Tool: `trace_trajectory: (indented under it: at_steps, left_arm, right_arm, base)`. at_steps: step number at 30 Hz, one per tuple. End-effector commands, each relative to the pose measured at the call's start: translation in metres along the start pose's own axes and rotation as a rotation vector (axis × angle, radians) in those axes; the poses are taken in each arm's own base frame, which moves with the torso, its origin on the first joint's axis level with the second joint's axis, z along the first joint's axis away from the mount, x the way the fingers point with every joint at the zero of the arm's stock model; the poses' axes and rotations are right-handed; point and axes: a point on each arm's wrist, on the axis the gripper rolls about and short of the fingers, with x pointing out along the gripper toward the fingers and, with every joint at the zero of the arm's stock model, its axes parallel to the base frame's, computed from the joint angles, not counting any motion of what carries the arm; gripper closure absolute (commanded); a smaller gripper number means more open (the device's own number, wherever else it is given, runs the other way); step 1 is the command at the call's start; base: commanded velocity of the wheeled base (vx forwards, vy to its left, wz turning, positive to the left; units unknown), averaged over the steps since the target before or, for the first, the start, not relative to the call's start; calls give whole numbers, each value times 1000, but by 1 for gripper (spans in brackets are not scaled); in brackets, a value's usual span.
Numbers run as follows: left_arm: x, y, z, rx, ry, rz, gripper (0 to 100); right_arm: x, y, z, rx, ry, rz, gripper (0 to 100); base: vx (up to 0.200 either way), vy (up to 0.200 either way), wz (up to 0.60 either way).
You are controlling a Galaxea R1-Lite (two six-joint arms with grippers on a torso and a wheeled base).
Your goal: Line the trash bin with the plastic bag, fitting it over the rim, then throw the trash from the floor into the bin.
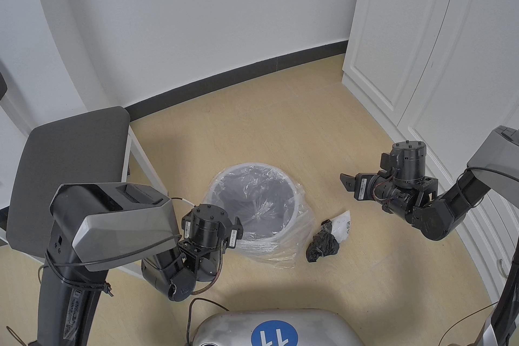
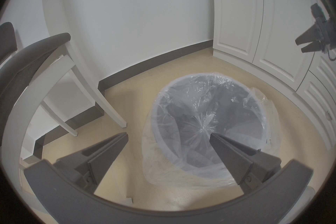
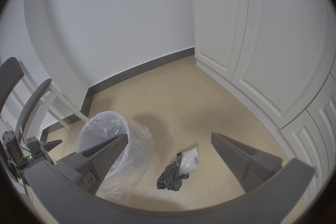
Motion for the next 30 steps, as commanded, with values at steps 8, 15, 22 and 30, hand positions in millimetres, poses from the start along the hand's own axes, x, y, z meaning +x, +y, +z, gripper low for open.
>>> trace_trajectory:
  at_steps: [8, 15, 22, 30]
  left_arm:
    - [16, -2, -18, 11, 24, 34, 0]
    - [2, 5, -26, 44, 72, 32, 0]
    - [-12, 11, -36, 83, 124, 7, 0]
    - [-19, 16, -51, 109, 199, -94, 0]
  right_arm:
    - [2, -3, -4, -23, 14, -7, 0]
    - [2, -3, -4, -26, 14, -7, 0]
    - [1, -3, -6, -29, 18, -8, 0]
    - [0, -4, -8, -44, 26, -9, 0]
  base:
    - [0, 0, 0]
    - [0, 0, 0]
    - [0, 0, 0]
    - [0, 0, 0]
